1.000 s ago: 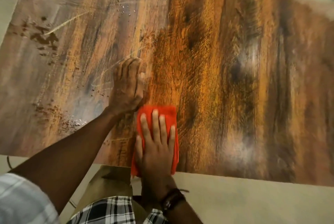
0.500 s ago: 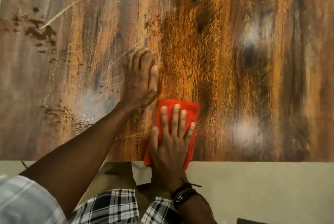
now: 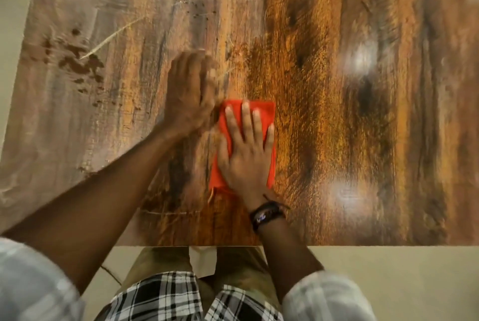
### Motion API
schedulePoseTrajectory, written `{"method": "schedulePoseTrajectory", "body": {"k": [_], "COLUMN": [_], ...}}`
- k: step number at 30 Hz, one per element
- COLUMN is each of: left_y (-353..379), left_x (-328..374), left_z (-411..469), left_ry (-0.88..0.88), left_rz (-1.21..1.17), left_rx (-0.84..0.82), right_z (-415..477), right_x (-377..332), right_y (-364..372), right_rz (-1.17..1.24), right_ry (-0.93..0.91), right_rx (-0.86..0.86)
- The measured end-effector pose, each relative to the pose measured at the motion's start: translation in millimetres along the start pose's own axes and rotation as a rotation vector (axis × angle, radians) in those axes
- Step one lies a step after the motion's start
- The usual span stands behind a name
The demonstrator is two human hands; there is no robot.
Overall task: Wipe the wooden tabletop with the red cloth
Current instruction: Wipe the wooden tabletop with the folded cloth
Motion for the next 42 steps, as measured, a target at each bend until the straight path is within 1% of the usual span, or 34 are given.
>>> {"method": "schedulePoseTrajectory", "body": {"k": [2,4,8,13,16,18,20,22,26,29,31,36,38,42], "left_y": [2,8,12,13,13,13,15,20,38,47,47,49,51,50], "left_x": [-15,-21,-16,-18,-19,-18,-20,-27,-42,-42,-43,-45,-45,-47], "left_z": [16,16,10,9,17,35,62,92,128,128,130,130,132,132], "left_ry": [0.000,-0.008,0.023,0.057,0.082,0.067,0.047,0.048,-0.025,-0.031,-0.028,-0.046,-0.046,-0.043], "left_rz": [0.061,0.129,0.159,0.217,0.272,0.244,0.215,0.230,0.324,0.362,0.357,0.350,0.345,0.340], "left_rx": [-0.042,-0.142,-0.215,-0.216,-0.189,-0.149,-0.114,-0.111,-0.134,-0.153,-0.149,-0.179,-0.175,-0.148], "right_z": [58,98,136,93,37,5,-4,11,77,155,215,361,413,465], "right_x": [4,9,17,11,6,7,11,13,20,25,27,34,36,47], "right_y": [0,4,8,7,1,-2,-2,-1,-1,2,5,1,-4,-13], "right_rz": [-0.005,-0.013,-0.031,-0.025,0.013,0.018,0.011,0.015,0.018,0.010,0.014,0.013,0.011,0.012], "right_ry": [0.009,0.014,0.021,0.000,-0.002,-0.002,0.006,0.014,-0.004,0.000,0.006,0.042,0.070,0.077], "right_rx": [0.021,0.033,0.012,0.033,-0.032,-0.083,-0.090,-0.080,-0.041,0.038,0.062,-0.061,-0.079,-0.105]}}
Point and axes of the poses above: each hand's wrist, its own z-axis towards the middle knuckle, its own y-axis out of the palm, x = y × z, the point moved 1 cm from there along z, towards the middle knuckle, and after that the axes turned 8 degrees about z, right-handed, at the moved point
